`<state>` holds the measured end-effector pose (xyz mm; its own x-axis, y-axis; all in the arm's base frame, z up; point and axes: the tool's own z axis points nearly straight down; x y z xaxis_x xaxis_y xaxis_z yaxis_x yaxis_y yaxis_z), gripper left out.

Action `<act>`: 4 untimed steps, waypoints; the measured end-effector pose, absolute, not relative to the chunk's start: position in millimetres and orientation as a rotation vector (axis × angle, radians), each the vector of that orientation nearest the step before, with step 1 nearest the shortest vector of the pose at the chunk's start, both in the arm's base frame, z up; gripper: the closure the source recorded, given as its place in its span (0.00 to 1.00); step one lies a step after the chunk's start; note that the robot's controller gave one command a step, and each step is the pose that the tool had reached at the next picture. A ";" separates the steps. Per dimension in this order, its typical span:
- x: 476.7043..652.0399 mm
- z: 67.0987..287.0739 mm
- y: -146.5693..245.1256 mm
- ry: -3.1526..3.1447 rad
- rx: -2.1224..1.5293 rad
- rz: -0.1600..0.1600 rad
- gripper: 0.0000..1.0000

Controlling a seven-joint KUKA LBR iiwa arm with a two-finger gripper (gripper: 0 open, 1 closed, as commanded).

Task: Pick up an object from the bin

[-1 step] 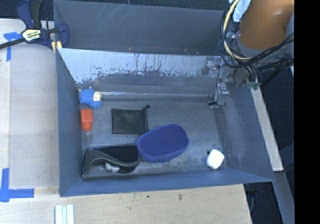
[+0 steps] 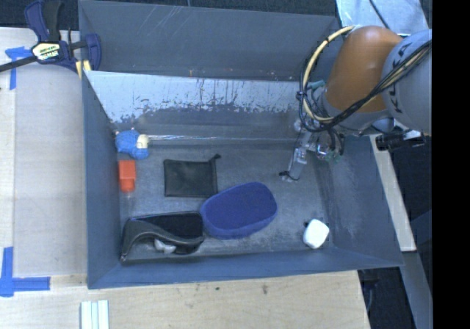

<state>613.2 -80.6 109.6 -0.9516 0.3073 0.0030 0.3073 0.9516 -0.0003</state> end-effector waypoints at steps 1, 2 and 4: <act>540.1 69.5 -94.2 -3.140 0.082 -0.001 0.00; 522.2 70.3 -62.1 -2.970 1.027 0.000 0.00; 543.7 70.5 6.5 -3.071 0.693 0.001 1.00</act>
Offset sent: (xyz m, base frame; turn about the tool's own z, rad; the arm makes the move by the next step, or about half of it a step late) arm -0.0726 -0.0129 -0.0394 -0.3668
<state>543.7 6.5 70.5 -0.9030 -0.4295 -0.0060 -0.4295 0.9031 -0.0020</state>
